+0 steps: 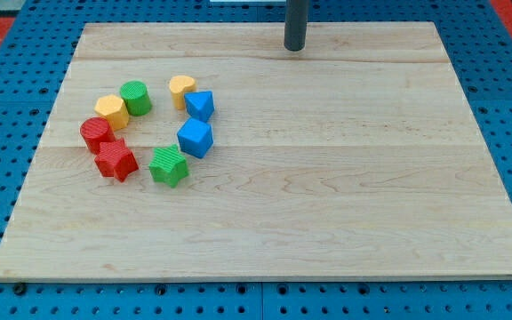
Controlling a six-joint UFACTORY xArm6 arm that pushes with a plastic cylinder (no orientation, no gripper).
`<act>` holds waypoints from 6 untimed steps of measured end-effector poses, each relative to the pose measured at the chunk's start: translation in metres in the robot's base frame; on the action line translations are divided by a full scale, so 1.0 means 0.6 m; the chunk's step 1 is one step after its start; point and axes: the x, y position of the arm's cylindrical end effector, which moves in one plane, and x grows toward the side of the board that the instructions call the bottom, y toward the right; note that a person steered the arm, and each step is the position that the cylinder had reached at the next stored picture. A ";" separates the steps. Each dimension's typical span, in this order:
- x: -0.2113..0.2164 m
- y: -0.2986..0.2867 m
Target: Separate the stars from group of blocks
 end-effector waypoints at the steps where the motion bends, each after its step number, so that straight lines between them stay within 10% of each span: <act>1: 0.000 0.000; 4: -0.012 -0.241; 6: 0.147 -0.397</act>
